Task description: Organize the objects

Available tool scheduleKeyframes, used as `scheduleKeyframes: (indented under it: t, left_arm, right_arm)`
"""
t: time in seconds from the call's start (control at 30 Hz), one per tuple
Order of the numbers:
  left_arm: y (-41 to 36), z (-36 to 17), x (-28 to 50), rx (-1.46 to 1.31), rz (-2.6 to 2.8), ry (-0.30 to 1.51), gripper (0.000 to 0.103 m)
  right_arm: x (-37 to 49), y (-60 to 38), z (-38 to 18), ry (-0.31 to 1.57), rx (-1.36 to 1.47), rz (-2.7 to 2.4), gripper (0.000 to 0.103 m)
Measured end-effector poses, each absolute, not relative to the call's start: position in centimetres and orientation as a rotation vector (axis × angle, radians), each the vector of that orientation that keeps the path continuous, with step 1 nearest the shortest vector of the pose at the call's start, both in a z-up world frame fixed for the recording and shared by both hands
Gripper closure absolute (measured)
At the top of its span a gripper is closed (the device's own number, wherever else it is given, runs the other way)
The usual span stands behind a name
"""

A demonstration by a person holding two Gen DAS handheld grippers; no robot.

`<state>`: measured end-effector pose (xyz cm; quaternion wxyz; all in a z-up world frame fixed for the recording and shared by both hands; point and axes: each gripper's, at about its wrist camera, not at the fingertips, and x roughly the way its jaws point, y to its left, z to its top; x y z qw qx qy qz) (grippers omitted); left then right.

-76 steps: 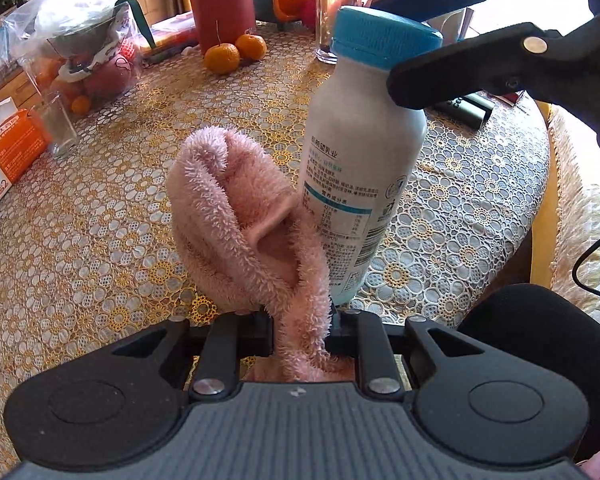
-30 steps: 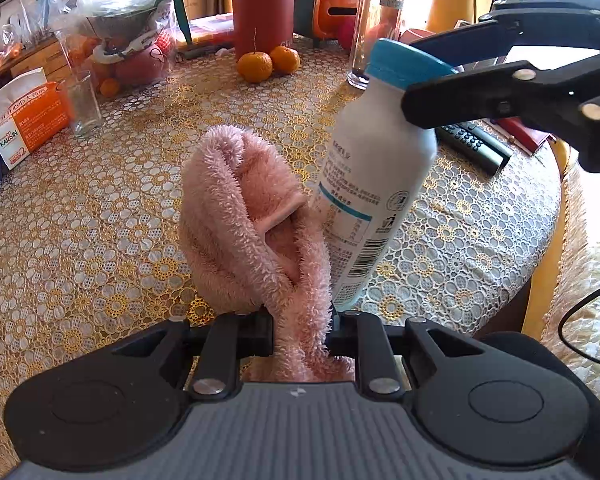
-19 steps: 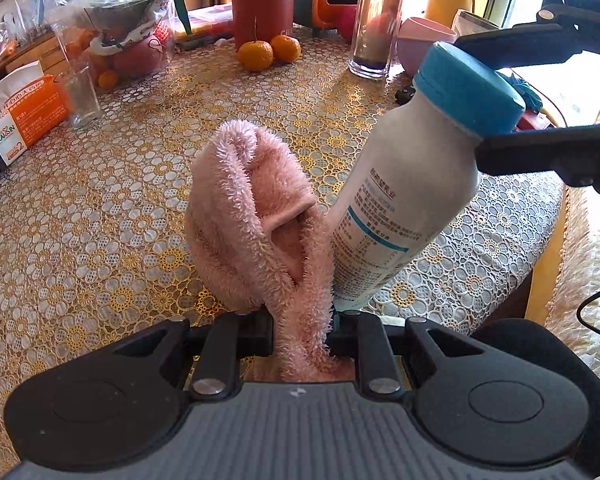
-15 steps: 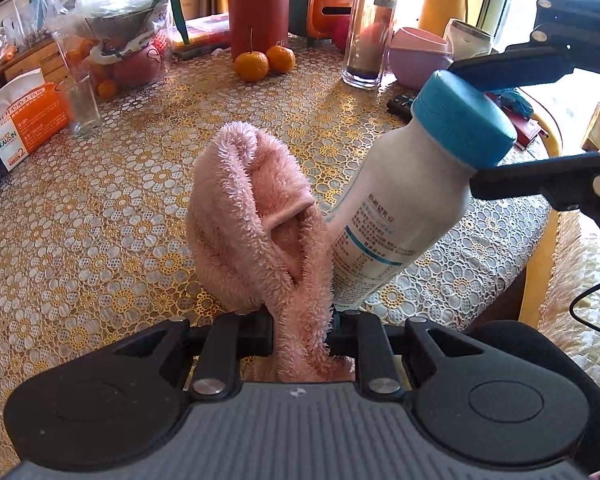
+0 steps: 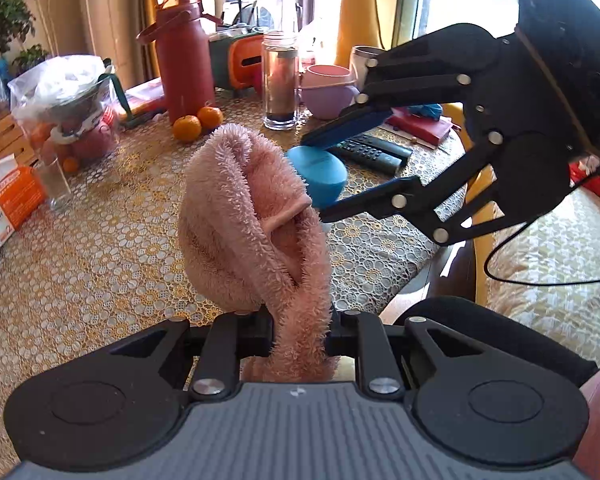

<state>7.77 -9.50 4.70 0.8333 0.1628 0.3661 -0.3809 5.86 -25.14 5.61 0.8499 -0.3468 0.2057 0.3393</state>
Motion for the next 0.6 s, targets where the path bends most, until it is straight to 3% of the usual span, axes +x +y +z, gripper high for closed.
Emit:
scheduleKeyframes:
  t: [0.6]
  left_arm:
    - [-11.0,3.1,11.8,0.389,-0.754,0.804,0.083]
  right_arm:
    - [5.7,-25.1,5.7,0.42,-0.743,0.732,0.062]
